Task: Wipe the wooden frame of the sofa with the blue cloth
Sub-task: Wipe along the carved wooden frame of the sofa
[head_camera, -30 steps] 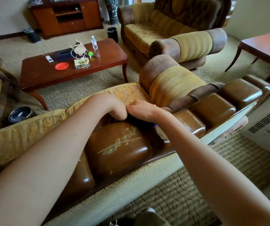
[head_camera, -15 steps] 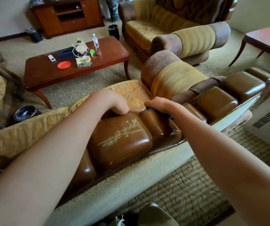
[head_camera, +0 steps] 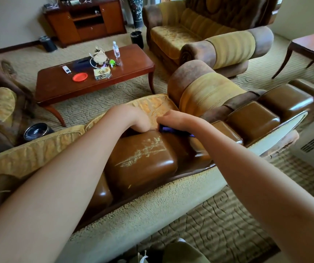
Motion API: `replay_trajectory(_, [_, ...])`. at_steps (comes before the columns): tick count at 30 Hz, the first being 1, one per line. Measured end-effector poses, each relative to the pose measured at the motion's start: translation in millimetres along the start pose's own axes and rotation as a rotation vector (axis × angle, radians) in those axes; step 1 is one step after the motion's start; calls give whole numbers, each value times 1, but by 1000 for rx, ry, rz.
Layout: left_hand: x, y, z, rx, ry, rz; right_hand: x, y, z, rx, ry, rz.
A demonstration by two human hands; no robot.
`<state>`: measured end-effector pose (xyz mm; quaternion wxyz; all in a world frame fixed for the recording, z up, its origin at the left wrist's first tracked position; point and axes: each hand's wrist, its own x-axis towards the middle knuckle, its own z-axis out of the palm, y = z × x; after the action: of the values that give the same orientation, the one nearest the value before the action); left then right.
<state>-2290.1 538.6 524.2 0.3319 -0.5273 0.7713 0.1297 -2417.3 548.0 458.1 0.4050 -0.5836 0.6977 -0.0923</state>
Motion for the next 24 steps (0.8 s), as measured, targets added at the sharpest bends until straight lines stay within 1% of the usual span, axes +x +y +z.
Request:
replay_trajectory(3, [-3, 1, 1, -42, 5, 0, 12, 23, -6, -25, -51, 152])
replay_trajectory(5, [-3, 2, 2, -73, 0, -15, 15, 28, -8, -54, -90, 210])
replay_trajectory(8, [-2, 2, 1, -76, -12, -17, 13, 27, -7, -17, -99, 190])
replay_trajectory(12, [1, 2, 0, -58, -51, -12, 7, 31, -4, 103, -9, 120])
replay_trajectory(15, [7, 1, 0, -67, -78, -32, -4, 27, 0, 132, 102, 11])
replay_trajectory(20, [16, -2, -3, -64, -110, -15, -49, 14, 23, 173, 378, -285])
replay_trajectory(22, [19, -3, -3, -90, -128, -4, -69, 19, 38, 149, 534, -349])
replay_trajectory(24, [21, -2, -1, -97, -109, 10, -87, 29, 63, 100, 787, -426])
